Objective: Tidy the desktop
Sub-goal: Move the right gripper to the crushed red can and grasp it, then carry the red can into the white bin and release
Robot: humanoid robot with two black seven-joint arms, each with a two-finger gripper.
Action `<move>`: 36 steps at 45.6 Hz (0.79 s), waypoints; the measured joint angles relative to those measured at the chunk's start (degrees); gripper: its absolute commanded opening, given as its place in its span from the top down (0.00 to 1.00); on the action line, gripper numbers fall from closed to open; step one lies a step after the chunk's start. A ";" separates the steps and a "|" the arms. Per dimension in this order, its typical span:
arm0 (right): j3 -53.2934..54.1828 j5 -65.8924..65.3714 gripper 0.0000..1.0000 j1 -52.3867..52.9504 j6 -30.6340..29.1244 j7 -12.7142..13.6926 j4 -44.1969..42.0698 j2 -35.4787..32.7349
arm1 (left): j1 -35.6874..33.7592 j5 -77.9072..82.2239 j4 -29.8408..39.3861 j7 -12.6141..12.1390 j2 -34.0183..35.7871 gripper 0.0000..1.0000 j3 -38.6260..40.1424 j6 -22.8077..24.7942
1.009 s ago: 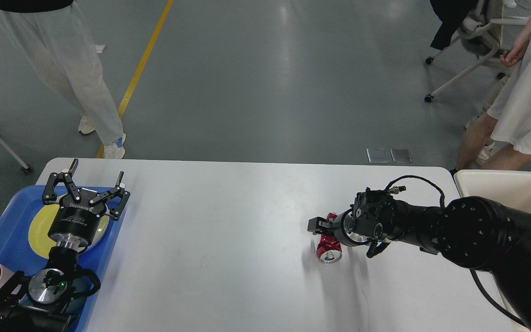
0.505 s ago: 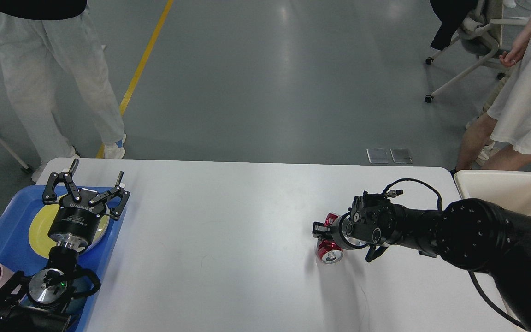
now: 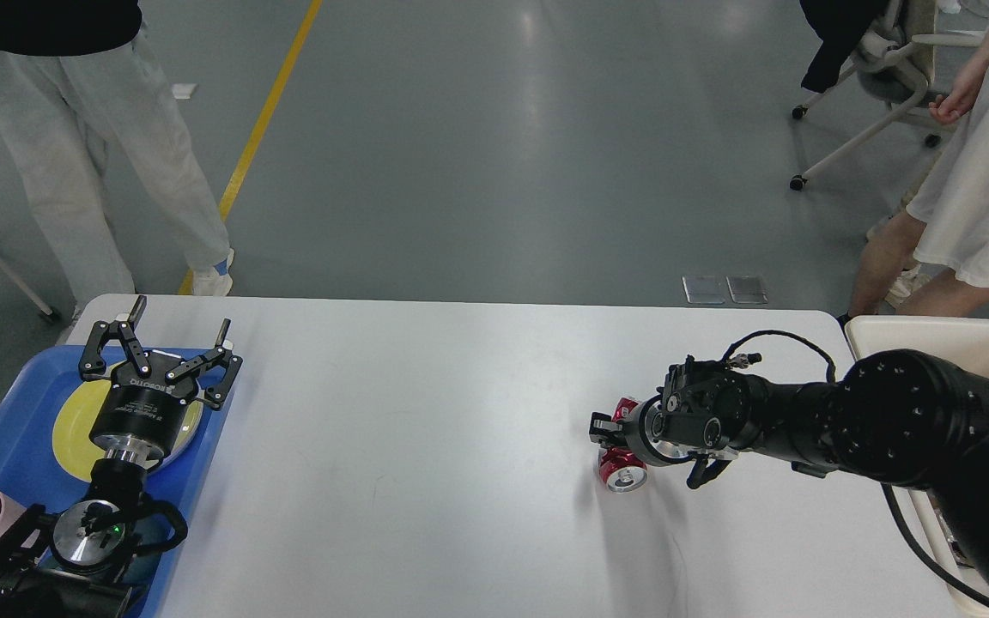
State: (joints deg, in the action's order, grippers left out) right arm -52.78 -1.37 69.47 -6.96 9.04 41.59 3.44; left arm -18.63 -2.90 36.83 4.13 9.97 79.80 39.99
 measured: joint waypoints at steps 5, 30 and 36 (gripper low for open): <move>0.22 0.12 1.00 3.32 0.27 0.15 4.53 -1.56 | 0.00 0.00 0.00 0.00 0.00 0.04 0.00 0.00; -15.25 0.24 1.00 45.59 -18.54 1.72 43.25 -15.59 | 0.00 0.00 0.00 0.00 0.05 0.03 0.00 0.00; -21.96 0.23 1.00 55.26 -24.87 -1.76 48.81 -17.62 | 0.00 0.00 0.00 0.00 0.05 0.03 0.00 0.00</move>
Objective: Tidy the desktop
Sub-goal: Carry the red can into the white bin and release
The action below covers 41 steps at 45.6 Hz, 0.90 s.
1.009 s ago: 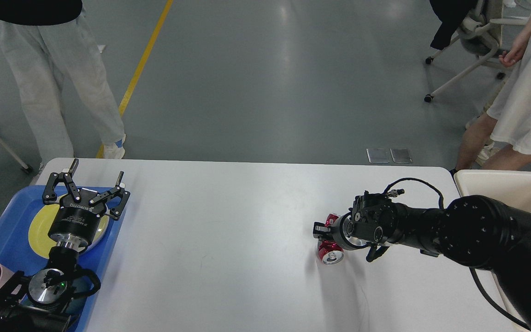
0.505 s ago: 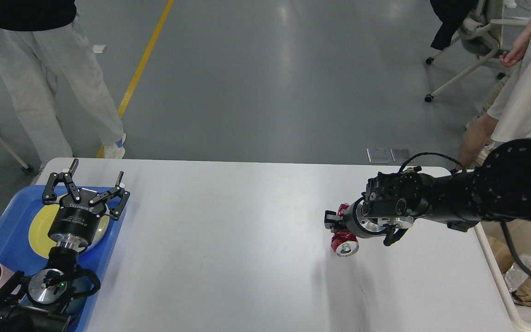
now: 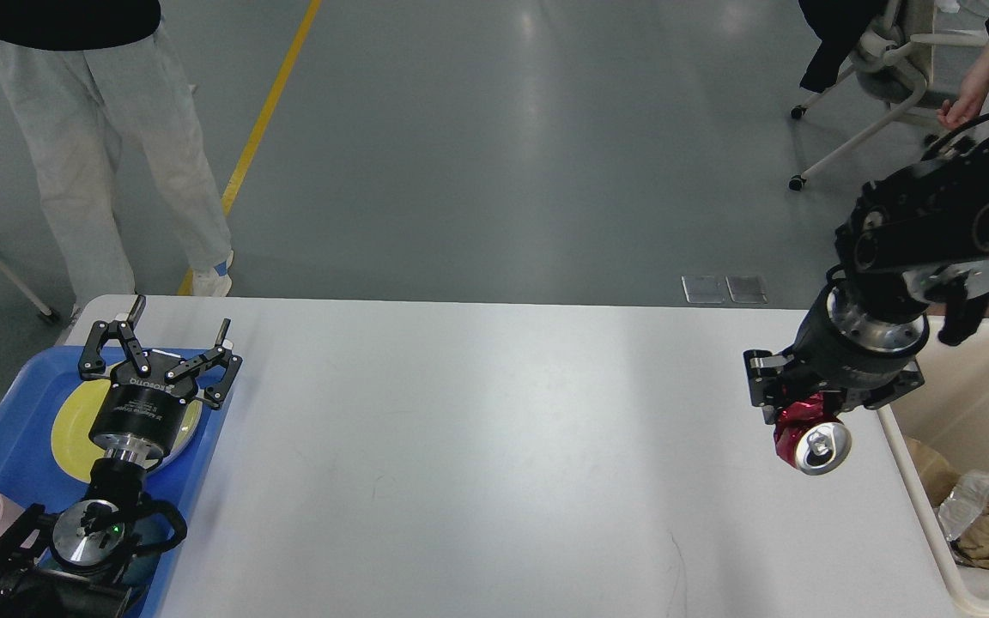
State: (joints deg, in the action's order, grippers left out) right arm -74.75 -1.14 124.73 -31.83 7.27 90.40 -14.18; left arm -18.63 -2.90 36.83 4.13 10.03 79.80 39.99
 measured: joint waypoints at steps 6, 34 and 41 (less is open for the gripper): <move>-7.94 -0.05 1.00 5.13 -1.77 -9.72 2.59 0.22 | 0.00 0.00 0.00 0.00 0.00 0.03 0.00 0.00; -21.17 -1.88 1.00 -11.77 5.06 -12.85 -16.02 -20.12 | 0.00 0.00 0.00 0.00 -0.01 0.03 0.00 0.00; -10.13 -2.05 1.00 -33.32 5.91 -12.93 -36.36 -28.67 | 0.00 -0.01 0.00 0.00 -0.01 0.03 0.00 0.00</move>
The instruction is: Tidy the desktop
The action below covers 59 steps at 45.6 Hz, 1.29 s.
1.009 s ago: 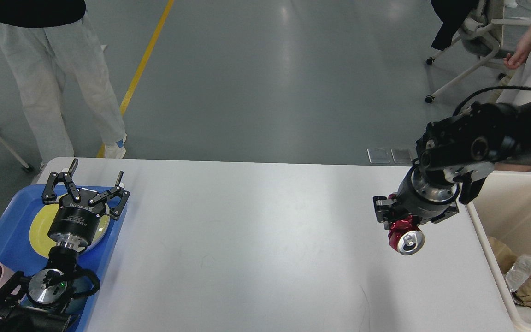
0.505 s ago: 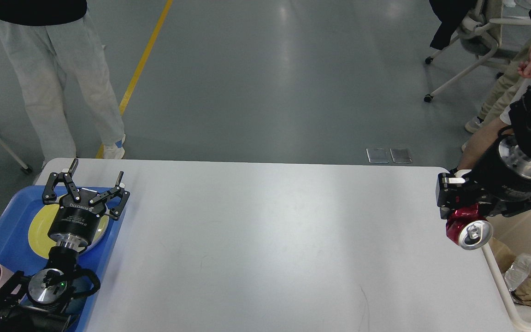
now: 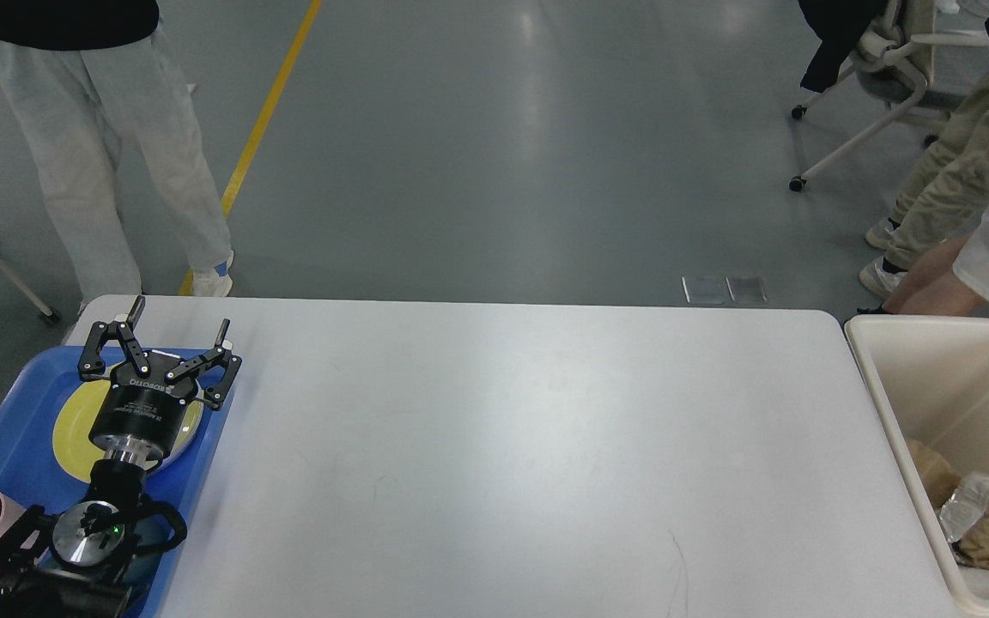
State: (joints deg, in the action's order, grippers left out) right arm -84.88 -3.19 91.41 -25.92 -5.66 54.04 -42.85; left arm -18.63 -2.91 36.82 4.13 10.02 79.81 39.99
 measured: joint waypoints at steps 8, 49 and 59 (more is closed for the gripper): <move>20.35 -0.07 1.00 -29.29 0.26 0.14 -23.54 -0.31 | 0.00 0.01 0.00 0.00 0.00 0.03 0.00 0.00; 37.49 -0.16 0.00 -62.23 26.26 5.32 -49.82 18.11 | 0.00 0.01 0.00 0.00 0.00 0.03 0.00 0.00; 37.65 -0.15 0.00 -61.82 26.72 5.31 -49.43 17.88 | 0.00 0.01 0.00 0.00 0.00 0.03 0.00 0.00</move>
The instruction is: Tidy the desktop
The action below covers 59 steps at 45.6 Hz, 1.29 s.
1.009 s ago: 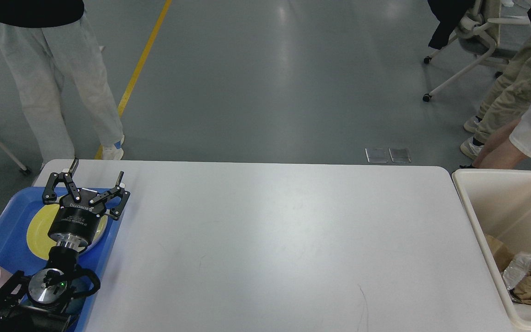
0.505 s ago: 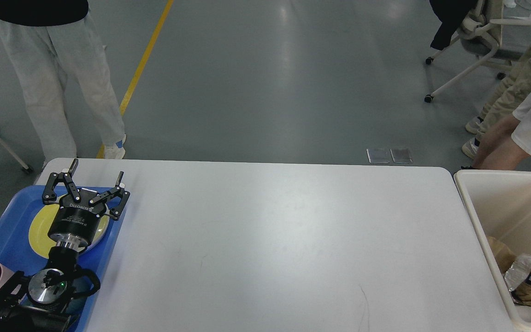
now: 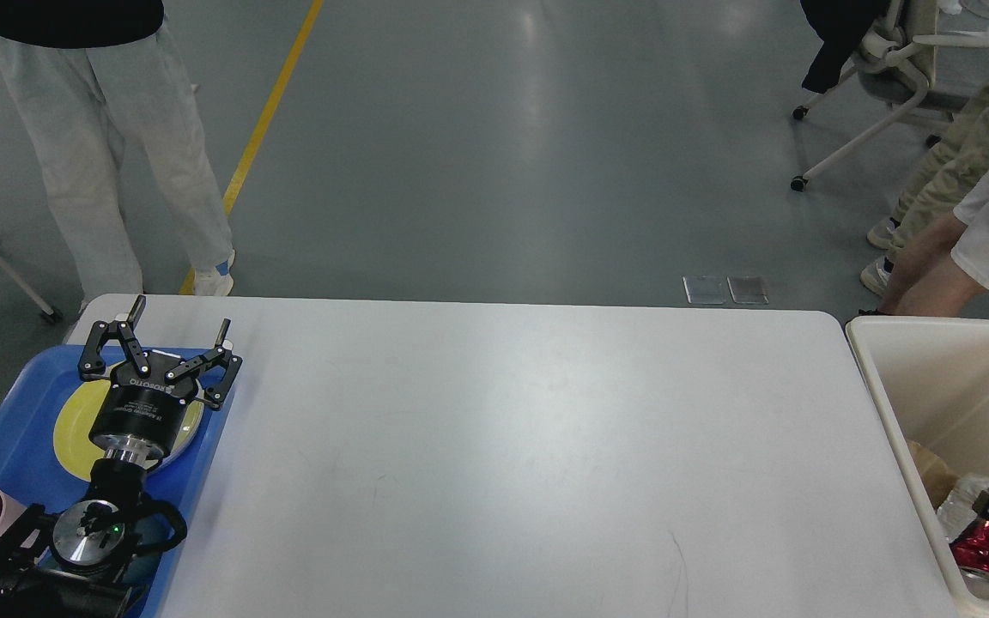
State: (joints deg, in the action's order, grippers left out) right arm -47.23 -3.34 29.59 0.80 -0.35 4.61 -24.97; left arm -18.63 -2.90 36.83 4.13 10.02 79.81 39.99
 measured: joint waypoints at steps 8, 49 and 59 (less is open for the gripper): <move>0.16 0.06 0.00 0.69 0.36 -0.13 -0.29 -0.74 | 0.00 0.00 0.00 0.00 0.00 0.03 0.00 0.00; 126.83 -15.22 0.00 -4.27 -13.37 -8.03 37.00 2.80 | 0.00 0.00 0.00 0.00 0.00 0.03 0.00 0.00; 140.59 -28.91 0.00 -11.51 -21.55 -11.57 38.00 12.53 | 0.00 0.00 0.00 0.00 0.01 0.03 0.00 0.00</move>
State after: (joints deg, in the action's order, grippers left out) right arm 93.36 -32.26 18.08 -20.75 -11.93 42.61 -12.44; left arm -18.63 -2.90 36.83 4.13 10.02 79.80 39.99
